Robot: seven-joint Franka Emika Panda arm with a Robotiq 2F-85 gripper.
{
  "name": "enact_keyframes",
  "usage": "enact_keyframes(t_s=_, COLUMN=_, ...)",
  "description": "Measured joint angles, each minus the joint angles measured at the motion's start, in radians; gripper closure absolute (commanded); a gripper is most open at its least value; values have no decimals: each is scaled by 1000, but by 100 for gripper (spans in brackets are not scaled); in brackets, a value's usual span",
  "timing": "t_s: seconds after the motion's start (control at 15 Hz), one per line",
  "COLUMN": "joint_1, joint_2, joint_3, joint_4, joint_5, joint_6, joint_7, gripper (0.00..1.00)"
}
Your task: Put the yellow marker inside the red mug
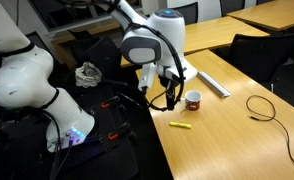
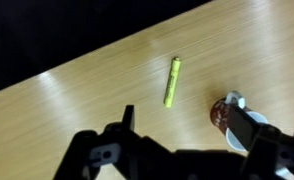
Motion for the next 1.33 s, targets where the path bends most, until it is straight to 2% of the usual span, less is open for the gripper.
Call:
enact_keyframes(t_s=0.13, joint_1=0, joint_2=113, joint_3=16, joint_4=61, joint_5=35, joint_6=0, joint_7=1, gripper=0)
enact_keyframes(t_s=0.27, joint_1=0, joint_2=171, joint_3=19, joint_4=100, joint_5=41, joint_6=0, joint_7=2, gripper=0)
enact_keyframes(t_s=0.8, joint_1=-2, joint_2=174, joint_3=19, joint_4=109, joint_5=41, joint_6=-1, joint_7=2, gripper=0)
enact_keyframes(t_s=1.0, joint_1=-4, joint_2=225, joint_3=26, joint_4=118, joint_5=47, joint_6=54, joint_7=3, gripper=0)
enact_keyframes(t_s=1.2, joint_1=-27, joint_2=332, joint_3=74, joint_4=159, joint_5=112, joint_6=126, joint_7=-4, gripper=0)
enact_keyframes(t_s=1.33, joint_1=-58, joint_2=415, joint_3=121, joint_4=209, joint_5=159, joint_6=129, joint_7=-17, gripper=0)
